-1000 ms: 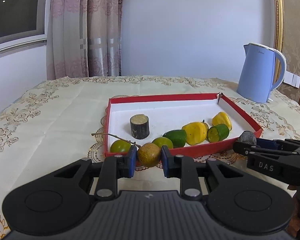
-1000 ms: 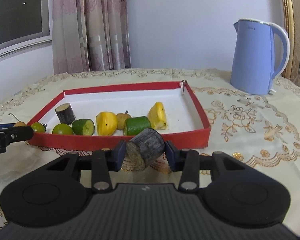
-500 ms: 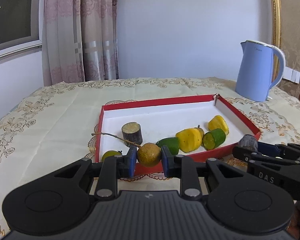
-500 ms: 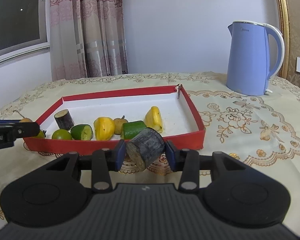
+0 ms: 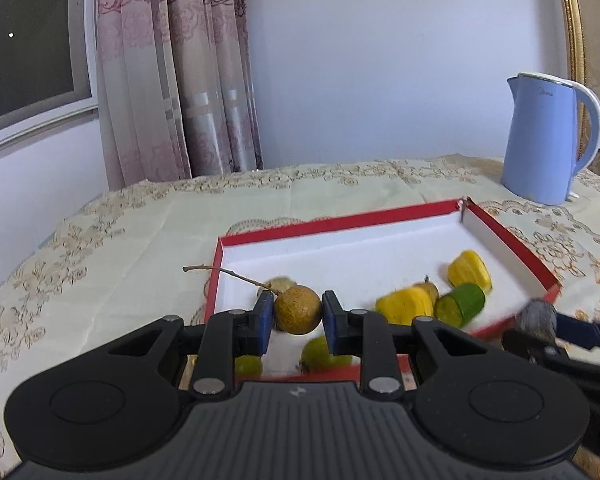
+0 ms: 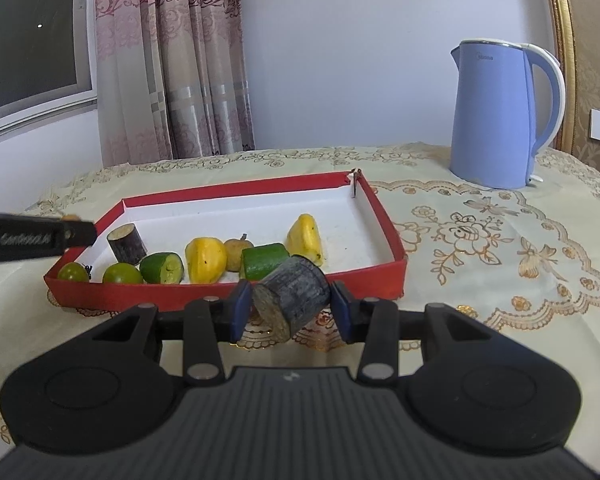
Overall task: Organize fruits
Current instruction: 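Lower the brown fruit into the red tray and open the left tool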
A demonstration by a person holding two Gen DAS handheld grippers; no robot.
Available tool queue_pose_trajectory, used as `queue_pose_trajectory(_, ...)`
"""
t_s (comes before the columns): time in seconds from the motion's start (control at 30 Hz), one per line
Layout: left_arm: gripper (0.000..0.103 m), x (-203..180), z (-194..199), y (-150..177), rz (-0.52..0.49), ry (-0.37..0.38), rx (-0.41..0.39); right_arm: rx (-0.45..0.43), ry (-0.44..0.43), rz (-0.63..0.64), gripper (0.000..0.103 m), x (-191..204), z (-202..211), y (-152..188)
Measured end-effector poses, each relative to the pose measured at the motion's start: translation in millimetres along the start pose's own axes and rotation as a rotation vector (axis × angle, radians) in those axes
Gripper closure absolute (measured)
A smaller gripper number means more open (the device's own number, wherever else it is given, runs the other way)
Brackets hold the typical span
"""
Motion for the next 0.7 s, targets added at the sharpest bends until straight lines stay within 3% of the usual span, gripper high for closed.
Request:
queue_pose_trajectory(0.47, 0.078, -13.3, -39.8, -18.7, -0.03, -0.044, -0.019, 0.0, -0.006, -0.015, 0.063, -2.0, 0.0, 0.7)
queue_pose_trajectory(0.7, 0.077, -11.4, -63.1, -18.6, -0.013, -0.053, 0.017, -0.005, -0.004, -0.011, 0.063, -1.3, 0.3, 1.0)
Point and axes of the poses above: each gripper's, at about its wrist camera, not at the fingertips, and z roughly against the way its jaws point, x to its left, y to its underside, the point moved 4 cm from there along -z, roughly the way its jaws point, and after that the axes turned 5 degrees about x, right-handed, at the moved point
